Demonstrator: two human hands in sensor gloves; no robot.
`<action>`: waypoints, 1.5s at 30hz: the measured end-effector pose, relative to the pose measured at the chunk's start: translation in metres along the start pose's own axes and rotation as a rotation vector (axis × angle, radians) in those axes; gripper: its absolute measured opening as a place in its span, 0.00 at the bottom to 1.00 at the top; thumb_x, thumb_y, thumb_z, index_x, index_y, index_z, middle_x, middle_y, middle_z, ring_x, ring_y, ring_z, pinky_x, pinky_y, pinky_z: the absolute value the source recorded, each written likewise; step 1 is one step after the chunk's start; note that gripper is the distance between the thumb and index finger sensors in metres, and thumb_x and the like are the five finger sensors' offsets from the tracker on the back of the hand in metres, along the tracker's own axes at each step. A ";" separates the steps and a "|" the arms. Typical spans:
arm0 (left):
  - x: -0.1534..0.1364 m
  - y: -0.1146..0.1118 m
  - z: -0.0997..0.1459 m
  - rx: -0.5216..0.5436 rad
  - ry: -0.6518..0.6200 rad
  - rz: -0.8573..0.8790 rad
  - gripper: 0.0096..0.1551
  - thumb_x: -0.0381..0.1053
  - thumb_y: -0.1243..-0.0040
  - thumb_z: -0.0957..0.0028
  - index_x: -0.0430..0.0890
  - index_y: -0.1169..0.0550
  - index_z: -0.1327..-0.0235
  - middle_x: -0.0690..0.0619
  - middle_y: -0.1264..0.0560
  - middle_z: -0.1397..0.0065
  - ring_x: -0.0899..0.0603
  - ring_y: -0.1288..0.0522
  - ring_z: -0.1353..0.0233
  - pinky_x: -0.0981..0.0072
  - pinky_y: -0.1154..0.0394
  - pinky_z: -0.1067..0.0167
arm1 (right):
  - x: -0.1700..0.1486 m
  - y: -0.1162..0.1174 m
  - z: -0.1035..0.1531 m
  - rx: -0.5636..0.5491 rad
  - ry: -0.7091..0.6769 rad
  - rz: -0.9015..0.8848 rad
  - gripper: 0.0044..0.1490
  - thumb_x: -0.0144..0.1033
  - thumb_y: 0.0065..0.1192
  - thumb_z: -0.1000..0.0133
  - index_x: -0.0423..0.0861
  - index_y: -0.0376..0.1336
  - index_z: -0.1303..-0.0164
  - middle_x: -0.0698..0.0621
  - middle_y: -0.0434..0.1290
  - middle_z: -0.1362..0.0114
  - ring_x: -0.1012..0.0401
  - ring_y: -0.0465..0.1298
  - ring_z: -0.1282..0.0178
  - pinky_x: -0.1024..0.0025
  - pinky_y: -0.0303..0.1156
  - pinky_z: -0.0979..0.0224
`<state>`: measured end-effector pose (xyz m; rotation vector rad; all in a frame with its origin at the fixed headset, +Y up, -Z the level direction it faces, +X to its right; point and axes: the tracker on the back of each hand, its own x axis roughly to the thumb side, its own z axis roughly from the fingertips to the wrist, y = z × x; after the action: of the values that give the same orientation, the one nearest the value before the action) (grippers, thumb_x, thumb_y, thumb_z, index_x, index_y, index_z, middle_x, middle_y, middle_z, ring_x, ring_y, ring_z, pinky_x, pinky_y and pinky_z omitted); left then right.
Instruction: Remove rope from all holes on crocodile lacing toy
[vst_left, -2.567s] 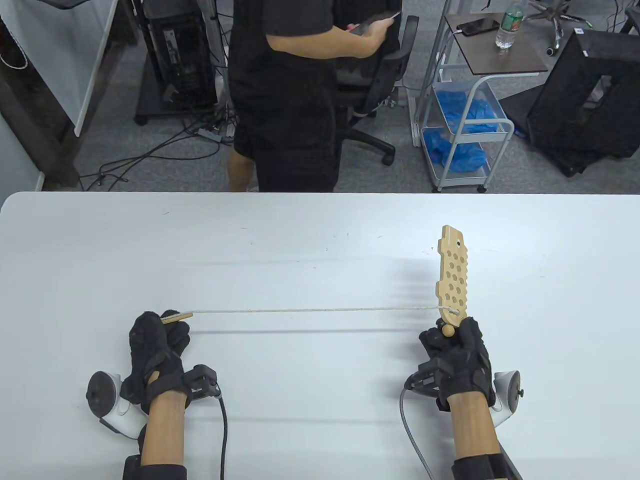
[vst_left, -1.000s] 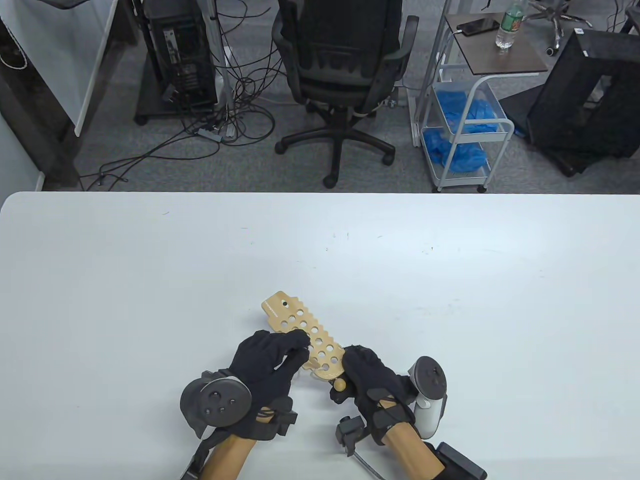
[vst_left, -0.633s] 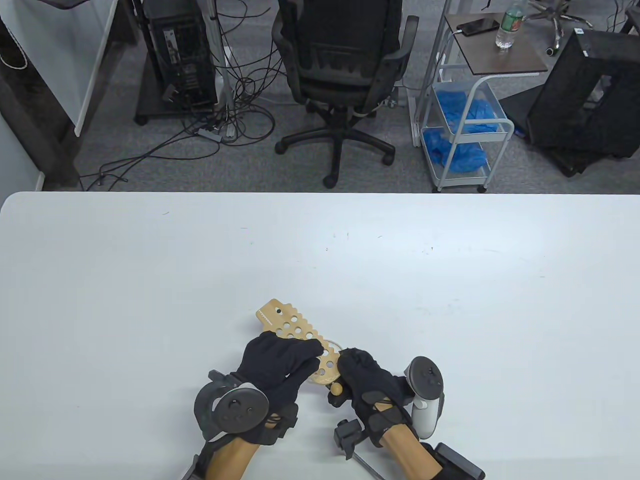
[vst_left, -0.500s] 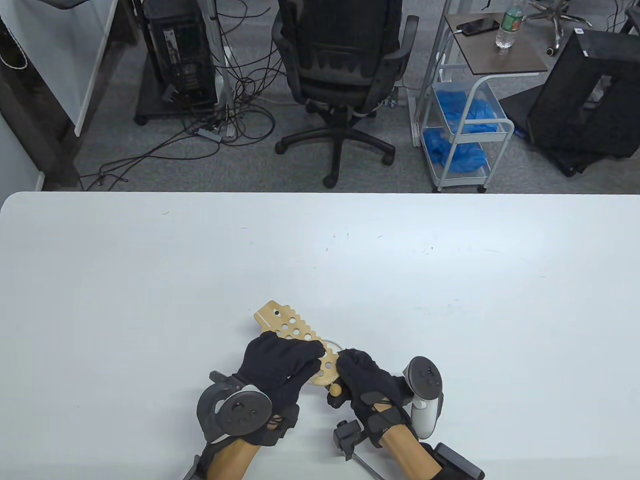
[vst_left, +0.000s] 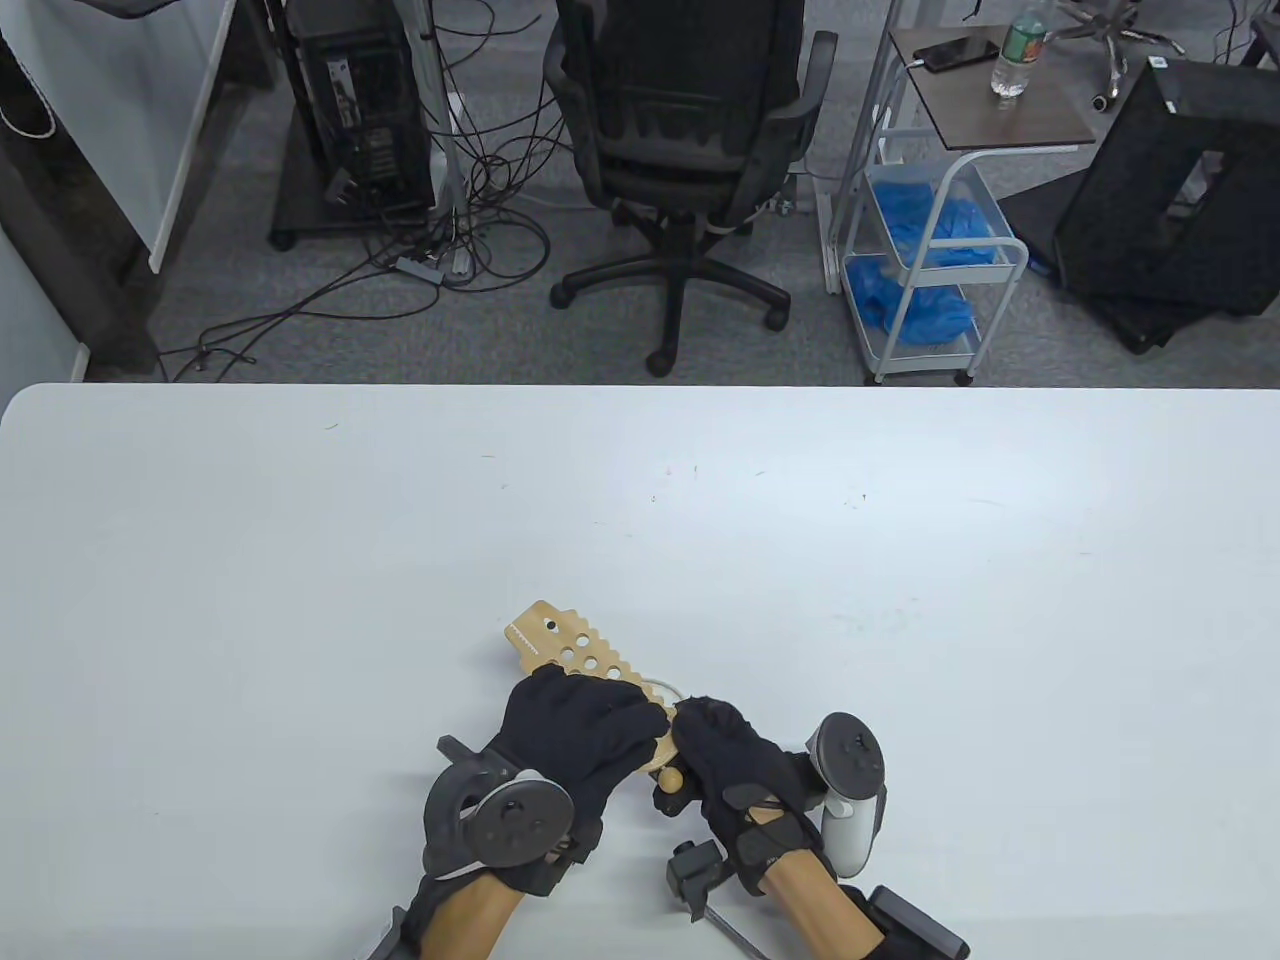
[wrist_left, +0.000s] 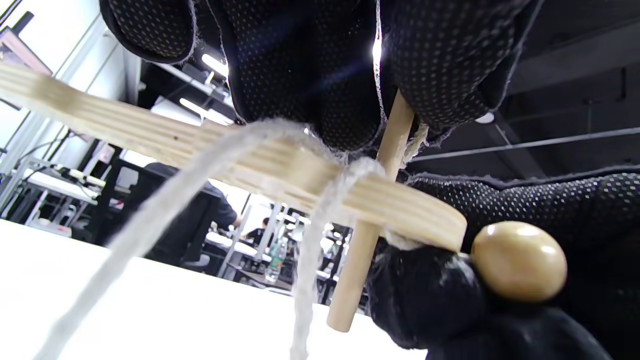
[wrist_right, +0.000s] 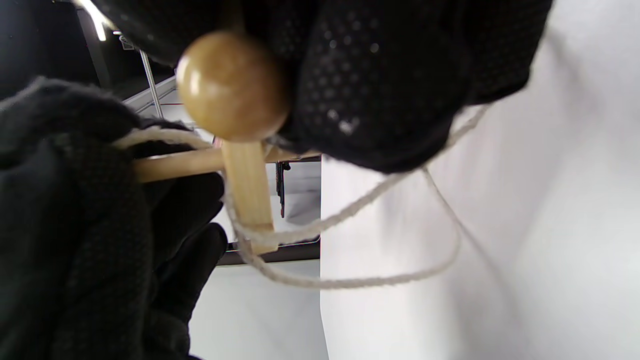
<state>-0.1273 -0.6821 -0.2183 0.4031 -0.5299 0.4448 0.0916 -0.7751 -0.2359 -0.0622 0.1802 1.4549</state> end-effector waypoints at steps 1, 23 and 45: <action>0.000 -0.001 0.000 -0.011 0.000 0.001 0.20 0.57 0.31 0.54 0.64 0.14 0.48 0.54 0.17 0.33 0.44 0.21 0.33 0.32 0.32 0.31 | 0.000 0.000 0.000 0.001 -0.001 -0.003 0.29 0.40 0.62 0.47 0.36 0.63 0.42 0.39 0.79 0.53 0.51 0.83 0.68 0.42 0.74 0.46; -0.050 0.027 0.006 0.121 0.301 0.075 0.28 0.59 0.40 0.47 0.60 0.23 0.31 0.49 0.26 0.22 0.39 0.32 0.23 0.29 0.38 0.28 | 0.019 -0.006 0.000 0.015 -0.091 -0.034 0.29 0.40 0.63 0.48 0.36 0.64 0.43 0.38 0.79 0.54 0.51 0.83 0.69 0.42 0.75 0.47; -0.123 0.009 0.016 -0.102 0.557 0.850 0.27 0.60 0.40 0.44 0.53 0.22 0.33 0.54 0.13 0.54 0.52 0.14 0.62 0.51 0.18 0.48 | 0.034 -0.013 -0.008 0.143 -0.227 0.059 0.30 0.43 0.65 0.49 0.40 0.67 0.42 0.39 0.80 0.51 0.48 0.83 0.65 0.38 0.72 0.44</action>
<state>-0.2332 -0.7191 -0.2730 -0.0782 -0.1501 1.2969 0.1071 -0.7446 -0.2505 0.2255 0.1003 1.4917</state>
